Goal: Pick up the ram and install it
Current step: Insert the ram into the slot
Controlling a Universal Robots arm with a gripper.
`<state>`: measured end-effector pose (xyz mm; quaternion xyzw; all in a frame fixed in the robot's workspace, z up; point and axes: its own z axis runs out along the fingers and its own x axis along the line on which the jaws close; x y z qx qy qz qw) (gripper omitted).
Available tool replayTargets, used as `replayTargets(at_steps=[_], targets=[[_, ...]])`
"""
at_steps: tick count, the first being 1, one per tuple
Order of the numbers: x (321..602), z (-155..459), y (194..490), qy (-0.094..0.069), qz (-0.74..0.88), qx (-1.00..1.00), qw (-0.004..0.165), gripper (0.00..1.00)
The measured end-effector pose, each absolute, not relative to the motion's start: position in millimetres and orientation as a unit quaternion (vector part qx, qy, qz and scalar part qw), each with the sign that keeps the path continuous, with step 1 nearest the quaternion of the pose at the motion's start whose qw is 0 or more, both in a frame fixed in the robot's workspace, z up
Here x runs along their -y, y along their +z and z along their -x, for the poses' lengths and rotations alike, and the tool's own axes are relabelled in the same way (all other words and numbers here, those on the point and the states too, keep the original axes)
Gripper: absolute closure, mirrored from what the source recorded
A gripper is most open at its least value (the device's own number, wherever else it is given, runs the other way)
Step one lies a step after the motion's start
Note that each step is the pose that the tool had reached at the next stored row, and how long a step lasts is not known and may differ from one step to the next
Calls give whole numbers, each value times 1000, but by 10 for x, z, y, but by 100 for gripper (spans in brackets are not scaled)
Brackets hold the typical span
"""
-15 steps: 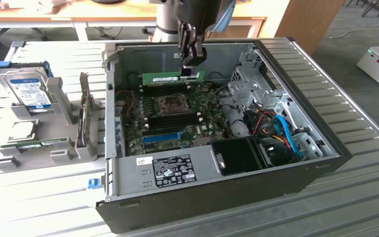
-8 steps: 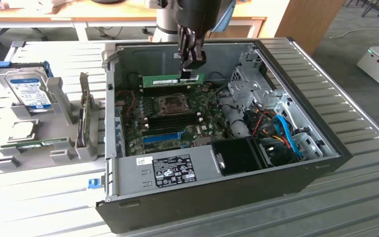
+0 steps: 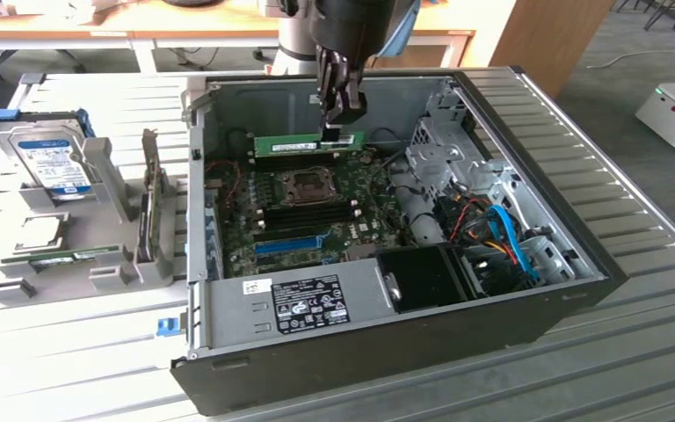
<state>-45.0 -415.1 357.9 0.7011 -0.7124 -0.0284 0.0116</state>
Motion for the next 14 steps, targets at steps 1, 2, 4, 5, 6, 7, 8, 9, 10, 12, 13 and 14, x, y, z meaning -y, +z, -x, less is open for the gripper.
replayTargets(at_steps=[1,2,4,5,6,7,8,9,10,12,13,14], targets=[[4151,450,3579,-28,-701,712,12,88],[4151,450,3579,-28,-701,712,12,88],[4151,450,3579,-28,-701,712,12,88],[4151,450,3578,-28,-701,712,12,88],[4151,450,3579,-28,-701,712,12,88],[4151,450,3579,-28,-701,712,12,88],[4151,450,3579,-28,-701,712,12,88],[4151,450,3578,-28,-701,712,12,88],[4151,450,3577,-28,-701,712,12,88],[4151,450,3558,-28,-701,712,11,88],[4151,450,3545,-28,-701,712,12,88],[4151,450,3532,-28,-701,712,12,88]])
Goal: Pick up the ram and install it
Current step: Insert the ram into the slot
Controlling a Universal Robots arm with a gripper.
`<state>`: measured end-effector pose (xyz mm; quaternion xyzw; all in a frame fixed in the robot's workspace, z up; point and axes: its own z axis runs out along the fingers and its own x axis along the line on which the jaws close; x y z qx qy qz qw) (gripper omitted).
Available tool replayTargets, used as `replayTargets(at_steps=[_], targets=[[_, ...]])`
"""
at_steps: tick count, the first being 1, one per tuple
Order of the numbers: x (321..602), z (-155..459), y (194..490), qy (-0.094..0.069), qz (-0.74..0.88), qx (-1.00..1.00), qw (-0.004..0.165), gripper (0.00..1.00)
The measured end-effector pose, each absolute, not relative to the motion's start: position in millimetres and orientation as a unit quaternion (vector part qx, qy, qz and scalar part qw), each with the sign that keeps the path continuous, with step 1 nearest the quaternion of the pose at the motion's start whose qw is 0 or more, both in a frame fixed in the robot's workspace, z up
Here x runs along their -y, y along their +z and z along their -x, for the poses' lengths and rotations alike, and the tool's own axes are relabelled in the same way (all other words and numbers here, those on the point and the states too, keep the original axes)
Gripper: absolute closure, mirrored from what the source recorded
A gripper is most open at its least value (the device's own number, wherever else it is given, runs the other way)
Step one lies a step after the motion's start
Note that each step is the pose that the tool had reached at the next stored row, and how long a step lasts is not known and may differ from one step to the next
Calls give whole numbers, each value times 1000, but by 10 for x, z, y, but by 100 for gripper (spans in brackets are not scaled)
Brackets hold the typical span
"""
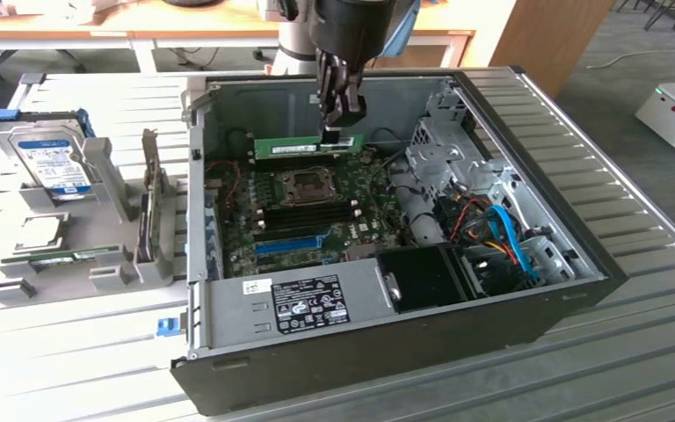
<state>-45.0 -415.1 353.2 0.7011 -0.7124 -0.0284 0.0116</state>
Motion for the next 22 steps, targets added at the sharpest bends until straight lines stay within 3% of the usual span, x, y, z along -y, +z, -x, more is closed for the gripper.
replayTargets(at_steps=[22], targets=[[4151,450,3202,-28,-701,712,12,88]])
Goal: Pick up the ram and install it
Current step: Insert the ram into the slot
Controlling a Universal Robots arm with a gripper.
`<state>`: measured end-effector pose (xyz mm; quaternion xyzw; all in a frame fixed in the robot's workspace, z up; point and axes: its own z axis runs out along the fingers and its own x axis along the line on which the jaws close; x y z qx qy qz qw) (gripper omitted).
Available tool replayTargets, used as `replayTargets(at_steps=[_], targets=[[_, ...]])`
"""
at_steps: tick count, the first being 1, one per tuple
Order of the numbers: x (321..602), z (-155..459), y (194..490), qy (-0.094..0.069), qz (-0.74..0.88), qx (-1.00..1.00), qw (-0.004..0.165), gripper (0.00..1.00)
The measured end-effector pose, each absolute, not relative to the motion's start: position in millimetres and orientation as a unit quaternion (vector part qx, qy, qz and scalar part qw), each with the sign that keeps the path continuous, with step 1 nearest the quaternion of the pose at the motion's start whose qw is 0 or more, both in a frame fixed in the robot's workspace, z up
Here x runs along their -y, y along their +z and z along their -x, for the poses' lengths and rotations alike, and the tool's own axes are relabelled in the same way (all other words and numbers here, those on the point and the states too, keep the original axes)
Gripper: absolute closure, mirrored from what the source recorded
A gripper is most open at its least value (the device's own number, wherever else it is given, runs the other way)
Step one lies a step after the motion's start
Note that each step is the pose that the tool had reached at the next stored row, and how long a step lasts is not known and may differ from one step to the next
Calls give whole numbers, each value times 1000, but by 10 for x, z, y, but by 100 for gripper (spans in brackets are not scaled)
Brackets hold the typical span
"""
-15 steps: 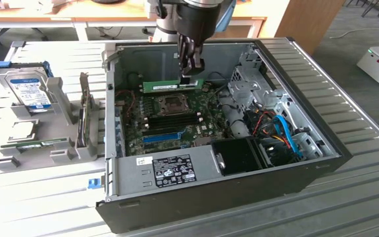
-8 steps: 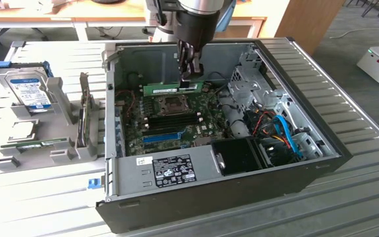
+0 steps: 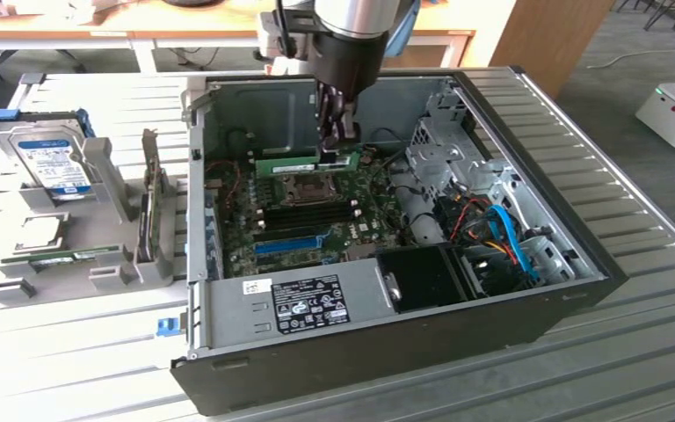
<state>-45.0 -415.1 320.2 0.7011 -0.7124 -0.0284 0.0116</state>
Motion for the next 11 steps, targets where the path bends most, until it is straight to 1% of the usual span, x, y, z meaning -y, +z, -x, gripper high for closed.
replayTargets(at_steps=[11], targets=[[4151,450,3043,-28,-701,712,12,88]])
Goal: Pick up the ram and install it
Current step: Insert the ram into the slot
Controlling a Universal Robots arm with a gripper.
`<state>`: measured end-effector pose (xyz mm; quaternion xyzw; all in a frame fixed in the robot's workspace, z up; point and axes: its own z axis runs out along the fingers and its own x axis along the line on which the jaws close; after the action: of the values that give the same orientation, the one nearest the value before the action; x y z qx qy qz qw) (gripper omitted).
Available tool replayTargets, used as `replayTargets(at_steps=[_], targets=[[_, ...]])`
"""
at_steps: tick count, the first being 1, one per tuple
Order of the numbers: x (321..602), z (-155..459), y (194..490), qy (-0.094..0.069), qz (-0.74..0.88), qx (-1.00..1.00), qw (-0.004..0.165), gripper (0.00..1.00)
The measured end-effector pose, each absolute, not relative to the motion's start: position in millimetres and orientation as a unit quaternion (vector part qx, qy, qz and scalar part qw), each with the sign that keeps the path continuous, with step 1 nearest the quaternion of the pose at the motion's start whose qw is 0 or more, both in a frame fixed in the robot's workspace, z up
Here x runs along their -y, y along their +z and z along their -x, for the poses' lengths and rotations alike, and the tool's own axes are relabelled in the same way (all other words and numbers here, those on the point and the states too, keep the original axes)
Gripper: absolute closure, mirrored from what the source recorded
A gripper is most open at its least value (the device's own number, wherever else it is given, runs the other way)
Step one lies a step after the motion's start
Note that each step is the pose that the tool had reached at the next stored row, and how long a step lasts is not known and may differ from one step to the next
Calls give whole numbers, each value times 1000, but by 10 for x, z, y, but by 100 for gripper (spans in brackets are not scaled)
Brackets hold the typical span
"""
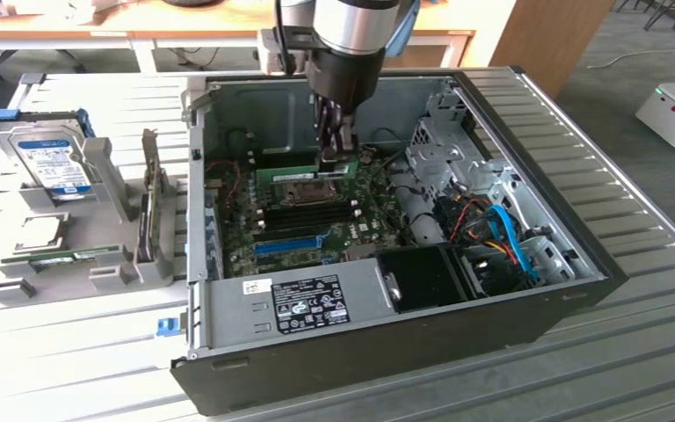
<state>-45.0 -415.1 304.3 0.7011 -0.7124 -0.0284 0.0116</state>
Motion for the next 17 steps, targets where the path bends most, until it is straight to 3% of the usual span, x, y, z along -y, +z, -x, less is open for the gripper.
replayTargets(at_steps=[17], targets=[[4151,450,2827,-28,-701,712,12,88]])
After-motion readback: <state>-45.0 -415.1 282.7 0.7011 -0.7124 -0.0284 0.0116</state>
